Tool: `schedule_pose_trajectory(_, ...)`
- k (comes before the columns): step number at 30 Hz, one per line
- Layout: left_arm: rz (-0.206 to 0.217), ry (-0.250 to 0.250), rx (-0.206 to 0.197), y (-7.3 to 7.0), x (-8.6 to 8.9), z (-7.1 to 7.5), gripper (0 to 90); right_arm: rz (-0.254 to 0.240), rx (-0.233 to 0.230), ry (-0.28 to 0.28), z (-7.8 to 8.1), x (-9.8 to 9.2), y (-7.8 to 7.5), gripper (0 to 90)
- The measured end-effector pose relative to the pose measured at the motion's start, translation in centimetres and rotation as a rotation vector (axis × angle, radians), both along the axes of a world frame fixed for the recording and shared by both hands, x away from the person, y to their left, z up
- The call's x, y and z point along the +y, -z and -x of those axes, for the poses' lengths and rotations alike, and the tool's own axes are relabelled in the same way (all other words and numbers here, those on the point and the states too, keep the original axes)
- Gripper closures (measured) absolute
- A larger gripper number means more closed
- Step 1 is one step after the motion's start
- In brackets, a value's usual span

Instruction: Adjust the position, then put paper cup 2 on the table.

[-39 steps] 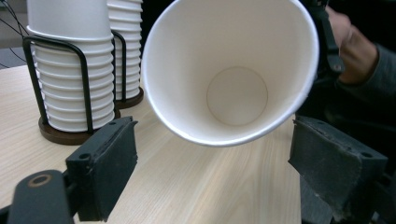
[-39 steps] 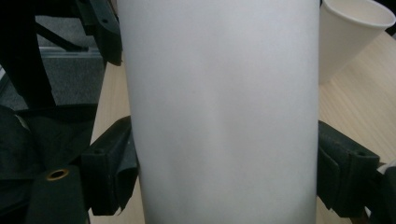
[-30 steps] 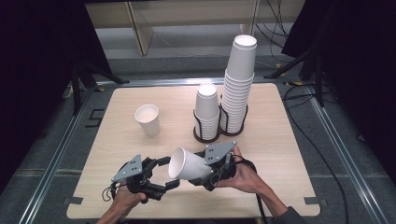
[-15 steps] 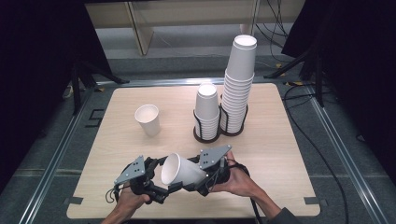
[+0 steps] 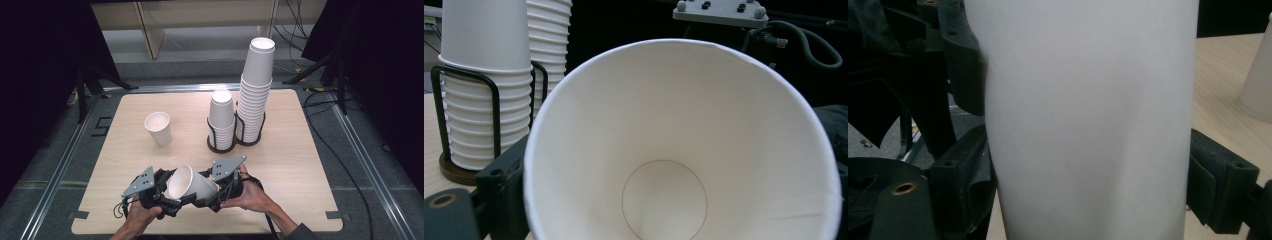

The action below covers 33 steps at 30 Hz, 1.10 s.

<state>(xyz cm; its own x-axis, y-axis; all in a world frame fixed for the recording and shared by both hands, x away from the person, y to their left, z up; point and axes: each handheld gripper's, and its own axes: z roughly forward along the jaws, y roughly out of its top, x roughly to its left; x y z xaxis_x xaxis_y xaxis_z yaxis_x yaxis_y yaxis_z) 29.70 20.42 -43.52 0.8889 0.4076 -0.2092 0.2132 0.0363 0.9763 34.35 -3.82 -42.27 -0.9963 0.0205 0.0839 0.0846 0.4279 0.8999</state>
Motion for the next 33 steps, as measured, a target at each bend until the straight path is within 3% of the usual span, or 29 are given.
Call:
schedule_pose_trajectory(6, -0.024, -0.027, -0.010, -0.2, 0.2, -0.1, 8.7, 0.029, 0.029, 0.029, -0.4, -0.5, 0.5, 15.4)
schedule_pose_trajectory(9, -0.049, -0.064, -0.001, -0.3, 0.6, -0.3, 8.8, 0.056, 0.039, 0.063, -0.6, -1.2, 0.6, 15.6)
schedule_pose_trajectory(19, -0.129, -0.191, 0.003, -0.1, 1.8, -1.2, 9.0, 0.064, 0.039, 0.198, -1.5, -4.3, 0.9, 16.1)
schedule_pose_trajectory(25, -0.232, -0.295, 0.015, 0.1, 2.2, -1.6, 9.1, 0.086, 0.025, 0.257, -1.6, -5.3, 1.3, 17.3)
schedule_pose_trajectory(26, -0.252, -0.305, 0.020, 0.1, 2.3, -1.6, 9.1, 0.082, 0.043, 0.250, -1.6, -5.5, 1.5, 17.3)
schedule_pose_trajectory(33, -0.315, -0.388, 0.047, 0.4, 3.2, -2.3, 9.1, 0.085, 0.037, 0.291, -1.5, -6.0, 1.5, 17.3)
